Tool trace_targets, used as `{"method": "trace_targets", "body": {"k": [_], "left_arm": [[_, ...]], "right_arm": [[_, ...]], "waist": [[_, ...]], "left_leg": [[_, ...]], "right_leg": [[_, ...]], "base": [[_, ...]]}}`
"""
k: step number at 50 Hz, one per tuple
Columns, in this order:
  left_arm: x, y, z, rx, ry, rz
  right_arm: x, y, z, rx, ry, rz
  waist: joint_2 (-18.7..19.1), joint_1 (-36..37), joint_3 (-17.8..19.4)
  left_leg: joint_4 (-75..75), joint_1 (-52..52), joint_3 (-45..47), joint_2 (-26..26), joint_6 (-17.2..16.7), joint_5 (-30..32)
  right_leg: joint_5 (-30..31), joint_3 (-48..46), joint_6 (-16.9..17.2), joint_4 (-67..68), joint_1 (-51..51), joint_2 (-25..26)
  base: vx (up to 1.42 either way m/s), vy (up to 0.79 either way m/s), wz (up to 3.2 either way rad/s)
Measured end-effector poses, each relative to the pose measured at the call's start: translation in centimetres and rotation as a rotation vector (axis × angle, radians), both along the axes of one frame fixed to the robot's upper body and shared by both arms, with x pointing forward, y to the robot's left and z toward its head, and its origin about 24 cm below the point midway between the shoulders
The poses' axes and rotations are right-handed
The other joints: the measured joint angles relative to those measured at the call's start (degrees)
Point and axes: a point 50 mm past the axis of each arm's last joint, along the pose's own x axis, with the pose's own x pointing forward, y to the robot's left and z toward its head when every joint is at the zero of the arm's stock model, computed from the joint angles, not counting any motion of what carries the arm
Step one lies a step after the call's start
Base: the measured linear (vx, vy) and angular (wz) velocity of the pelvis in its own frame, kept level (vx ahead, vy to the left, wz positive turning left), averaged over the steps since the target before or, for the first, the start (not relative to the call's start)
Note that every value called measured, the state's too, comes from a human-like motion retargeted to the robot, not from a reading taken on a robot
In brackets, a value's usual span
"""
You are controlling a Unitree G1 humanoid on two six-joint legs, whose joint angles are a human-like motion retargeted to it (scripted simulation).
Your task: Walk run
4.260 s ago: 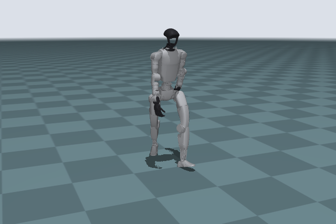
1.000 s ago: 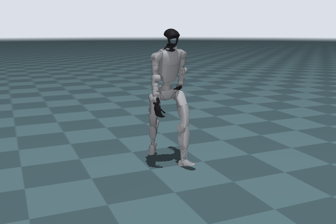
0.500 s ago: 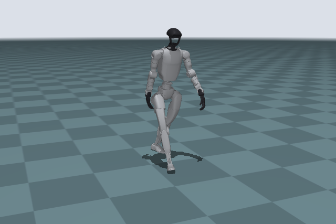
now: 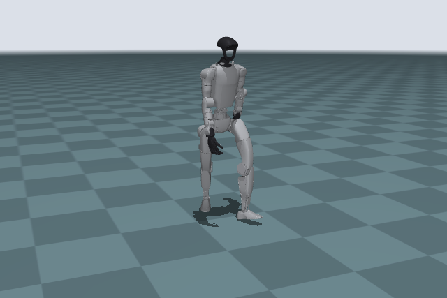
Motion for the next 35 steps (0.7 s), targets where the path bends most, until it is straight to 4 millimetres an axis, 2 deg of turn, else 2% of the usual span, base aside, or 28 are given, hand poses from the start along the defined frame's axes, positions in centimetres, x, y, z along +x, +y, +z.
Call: {"method": "trace_targets", "body": {"k": [2, 5, 6, 7, 8, 10, 11, 12, 13, 14, 16, 18, 21, 23, 26, 28, 30, 32, 33, 35], "left_arm": [[-1.3, 0.6, 0.6, 0.009, 0.078, 0.004], [-2.6, 1.2, 1.4, 0.003, 0.18, 0.077], [-2.8, 1.0, 1.4, -0.002, 0.195, 0.11], [-2.8, 0.8, 1.4, -0.009, 0.202, 0.141], [-2.4, 0.5, 1.2, -0.022, 0.192, 0.17], [-0.6, -0.6, 0.4, -0.056, 0.121, 0.225], [0.6, -0.7, 0.0, -0.062, 0.075, 0.238], [2.0, -0.7, -0.3, -0.063, 0.025, 0.244], [3.7, -0.6, -0.7, -0.056, -0.037, 0.235], [5.8, -0.5, -1.0, -0.044, -0.112, 0.218], [10.2, -0.3, -1.4, -0.014, -0.268, 0.164], [14.2, 0.0, -1.2, 0.002, -0.404, 0.082], [20.1, 0.4, -0.1, -0.05, -0.557, -0.057], [23.9, 0.8, 1.3, -0.111, -0.625, -0.151], [29.0, 1.7, 4.2, -0.15, -0.687, -0.289], [31.6, 1.8, 5.9, -0.137, -0.763, -0.377], [33.0, 1.3, 6.7, -0.102, -0.858, -0.437], [32.7, 0.6, 6.4, -0.061, -0.933, -0.441], [31.9, 0.5, 5.8, -0.045, -0.946, -0.422], [28.8, 0.3, 3.9, -0.035, -0.903, -0.371]], "right_arm": [[0.5, 0.1, 0.2, 0.034, 0.006, -0.034], [-0.3, 2.3, -0.3, 0.182, 0.069, -0.09], [-1.3, 2.9, -0.7, 0.231, 0.086, -0.097], [-2.3, 3.3, -1.0, 0.273, 0.1, -0.101], [-3.5, 3.6, -1.4, 0.302, 0.113, -0.097], [-5.6, 4.0, -2.0, 0.265, 0.129, -0.072], [-6.5, 3.9, -2.3, 0.204, 0.129, -0.047], [-7.3, 3.6, -2.5, 0.143, 0.13, -0.022], [-8.0, 3.1, -2.6, 0.08, 0.137, 0.003], [-8.5, 2.8, -2.7, 0.029, 0.146, 0.026], [-9.6, 2.2, -2.9, -0.032, 0.174, 0.057], [-11.3, 1.8, -3.0, -0.037, 0.216, 0.059], [-13.8, 1.3, -3.2, -0.016, 0.287, 0.023], [-15.0, 1.1, -3.2, -0.006, 0.331, -0.003], [-16.2, 1.3, -3.3, 0.011, 0.376, -0.046], [-16.7, 1.4, -3.3, 0.037, 0.4, -0.087], [-17.0, 1.5, -3.3, 0.067, 0.425, -0.154], [-16.7, 1.2, -3.3, 0.079, 0.439, -0.256], [-16.5, 1.1, -3.3, 0.079, 0.439, -0.298], [-16.1, 0.7, -3.3, 0.082, 0.442, -0.346]], "waist": [[-0.55, 1.35, -1.1], [0.58, 0.84, -3.15], [0.99, 0.89, -3.81], [1.48, 1.16, -4.32], [2.13, 1.87, -4.52], [3.3, 1.65, -3.98], [5.3, 0.3, -3.8], [6.91, -0.68, -3.53], [7.72, -0.9, -3.06], [7.18, -1.32, -2.23], [4.95, -3.63, -0.75], [3.74, -7.69, -0.4], [3.87, -13.97, -0.62], [3.64, -17.36, -0.73], [2.95, -21.06, -0.62], [3.25, -22.84, -1.22], [3.66, -23.16, -2.52], [4.35, -22.64, -3.61], [4.41, -23.06, -4.01], [4.19, -25.03, -4.6]], "left_leg": [[-5.05, -3.84, -6.61, -1.73, -1.82, -0.68], [-2.94, -4.1, -9.37, -2.67, 1.13, 0.12], [-1.39, -2.21, -3.44, -0.51, 2.12, 1.25], [0.75, -1.19, -2.11, 1.05, 2.54, 2.25], [4.07, -1.87, -9.97, 1.38, 1.82, 3.01], [9.07, -0.07, -17.07, 1.68, 2.44, -0.72], [9.23, 3.47, -16.02, 3.95, 2.78, -3.23], [9.18, 6.9, -13.9, 6.33, 3.06, -5.4], [8.68, 10.12, -9.65, 8.96, 3.21, -6.85], [6.4, 13.41, -7.03, 8.24, 3.55, -7.26], [-0.41, 19.65, -6.23, 2.58, 3.96, -6.52], [-6.71, 25.11, -5.93, -1.77, 3.82, -5.63], [-11.74, 31.13, -6.1, -4.91, 3.61, -6.3], [-13.58, 34.36, -8.4, -6.68, 3.05, -7.49], [-15.54, 39.53, -13.16, -8.98, 2.6, -9.92], [-16.27, 42.55, -14.5, -8.94, 2.22, -11.24], [-15.82, 44.59, -15.83, -8.62, 0.65, -11.37], [-14.23, 46.25, -17.33, -8.75, -1.46, -8.13], [-13.27, 47.51, -16.7, -9.0, -2.58, -5.13], [-10.19, 49.56, -12.42, -9.74, -3.05, 6.51]], "right_leg": [[0.33, 0.46, 1.93, 0.0, 2.37, 0.48], [5.18, 1.33, 5.41, 1.95, 6.28, 2.38], [8.91, 1.33, 5.57, 3.71, 7.47, 2.62], [13.73, 1.54, 4.89, 5.89, 8.31, 2.86], [20.74, 2.18, 2.51, 8.92, 8.42, 3.09], [34.35, 1.77, -1.15, 20.56, 5.73, 0.66], [36.62, -2.12, -3.87, 27.71, 4.39, 0.0], [36.71, -5.09, -6.27, 34.68, 2.56, -1.05], [32.43, -6.24, -8.02, 41.25, -0.22, -2.85], [28.71, -5.7, -8.61, 47.66, -4.72, -5.6], [23.25, -3.83, -7.36, 57.43, -14.83, -11.12], [19.78, -4.49, -5.55, 59.87, -22.89, -14.15], [14.61, -7.99, -3.73, 51.39, -31.51, -15.73], [10.35, -8.9, -4.43, 41.41, -37.0, -16.0], [4.92, -7.95, -5.56, 22.2, -43.1, -13.92], [4.46, -1.38, -5.05, 12.68, -47.5, -11.18], [3.86, 0.45, -5.02, 10.8, -50.32, -10.8], [4.28, -3.12, -8.31, 15.78, -49.9, -11.79], [7.58, -7.61, -9.79, 16.95, -48.55, -12.28], [9.83, -1.48, -9.43, 23.11, -48.46, -13.82]], "base": [[1.51, -0.09, -0.28], [1.3, -0.05, -0.14], [1.52, 0.0, -0.41], [1.56, 0.05, -0.7], [1.68, 0.07, -0.86], [1.57, 0.04, -0.76], [1.18, 0.03, -0.3], [1.0, 0.05, -0.15], [1.05, 0.03, -0.31], [1.09, 0.01, -0.39], [0.74, 0.02, 0.27], [0.89, 0.03, 1.16], [0.98, -0.07, 1.41], [1.02, -0.21, 1.23], [1.0, -0.29, 1.08], [1.08, -0.36, 1.09], [1.33, -0.46, 0.67], [1.38, -0.45, 0.1], [1.27, -0.35, 0.02], [1.17, -0.28, 0.26]]}}
